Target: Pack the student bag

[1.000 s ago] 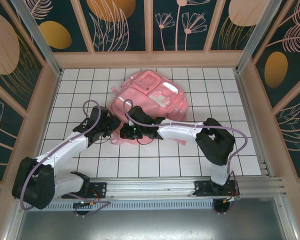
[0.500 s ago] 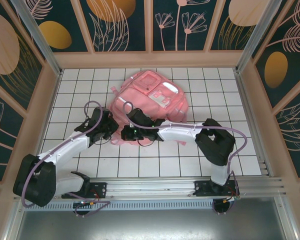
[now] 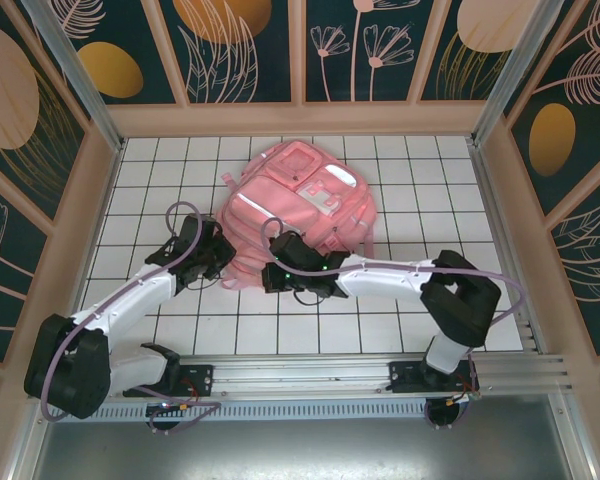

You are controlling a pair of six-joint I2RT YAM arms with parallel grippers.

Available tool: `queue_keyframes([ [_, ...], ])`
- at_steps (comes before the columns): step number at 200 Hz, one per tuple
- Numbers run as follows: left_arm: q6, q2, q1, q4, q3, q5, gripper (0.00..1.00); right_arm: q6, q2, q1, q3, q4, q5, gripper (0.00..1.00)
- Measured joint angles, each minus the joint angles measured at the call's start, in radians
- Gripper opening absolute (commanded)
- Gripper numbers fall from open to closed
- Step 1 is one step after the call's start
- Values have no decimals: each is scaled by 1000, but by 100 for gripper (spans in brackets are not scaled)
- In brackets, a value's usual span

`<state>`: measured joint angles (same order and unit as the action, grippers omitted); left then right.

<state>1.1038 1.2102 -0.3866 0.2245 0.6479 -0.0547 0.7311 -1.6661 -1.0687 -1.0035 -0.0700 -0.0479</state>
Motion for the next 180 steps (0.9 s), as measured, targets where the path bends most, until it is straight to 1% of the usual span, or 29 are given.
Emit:
queue_keyframes([
  [37,-11,-14,16,26,1,18,0,0,88,3,94,-63,60,0],
  [64,-15,-16,21,35,1,34,0,0,174,31,180,-81,81,0],
  [90,-15,-16,22,34,1,38,0,0,239,97,248,-92,81,0],
  [117,-15,-22,23,35,1,41,0,0,273,197,291,-105,73,0],
  [146,-15,-30,26,35,1,35,0,-1,274,305,300,-121,61,0],
  [166,-14,-32,26,35,0,21,0,-1,257,346,297,-122,55,0],
  [180,-14,-36,26,33,-4,14,0,-2,224,366,287,-127,58,5],
])
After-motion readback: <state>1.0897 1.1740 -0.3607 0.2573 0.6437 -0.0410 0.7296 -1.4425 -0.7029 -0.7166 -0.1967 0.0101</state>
